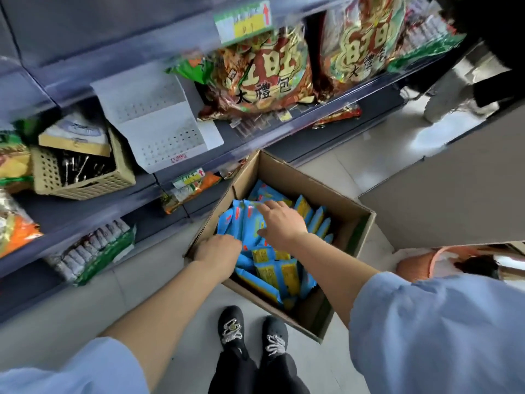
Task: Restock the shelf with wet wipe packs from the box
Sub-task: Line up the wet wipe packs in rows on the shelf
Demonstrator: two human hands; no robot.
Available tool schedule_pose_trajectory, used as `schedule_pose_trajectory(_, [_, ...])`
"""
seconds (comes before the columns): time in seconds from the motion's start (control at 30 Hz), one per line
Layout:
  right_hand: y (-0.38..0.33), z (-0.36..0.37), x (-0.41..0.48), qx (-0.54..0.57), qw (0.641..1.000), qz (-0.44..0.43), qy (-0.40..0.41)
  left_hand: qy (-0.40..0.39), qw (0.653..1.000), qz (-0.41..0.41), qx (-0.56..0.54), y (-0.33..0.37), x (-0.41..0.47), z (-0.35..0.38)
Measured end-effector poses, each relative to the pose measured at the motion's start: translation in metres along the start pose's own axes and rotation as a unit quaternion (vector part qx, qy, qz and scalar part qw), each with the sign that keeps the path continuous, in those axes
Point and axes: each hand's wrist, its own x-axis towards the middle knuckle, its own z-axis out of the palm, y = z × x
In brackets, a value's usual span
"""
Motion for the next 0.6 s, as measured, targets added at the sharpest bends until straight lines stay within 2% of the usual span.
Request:
schedule_pose_trajectory(0.17, [-0.004, 0.014, 0.03, -0.01, 0.999, -0.034, -0.033, -0.019, 0.999, -0.03, -0.01, 0.003, 0.009, 0.005])
schedule_pose_trajectory(0.33, [0.003, 0.015, 0.021, -0.072, 0.995, -0.062, 0.026, 0.007, 0.999, -0.044, -0.015, 0.004, 0.002, -0.001])
schedule_pose_trajectory(0.47, [0.01, -0.012, 0.001, -0.034, 0.994, -0.092, 0.038, 0.087, 0.989, -0.064, -0.102, 0.002, -0.016, -0.024])
schedule_pose_trajectory(0.6, [0.007, -0.056, -0.019, 0.025, 0.991, -0.077, 0.103, 0.182, 0.954, -0.093, -0.221, -0.006, -0.041, -0.057])
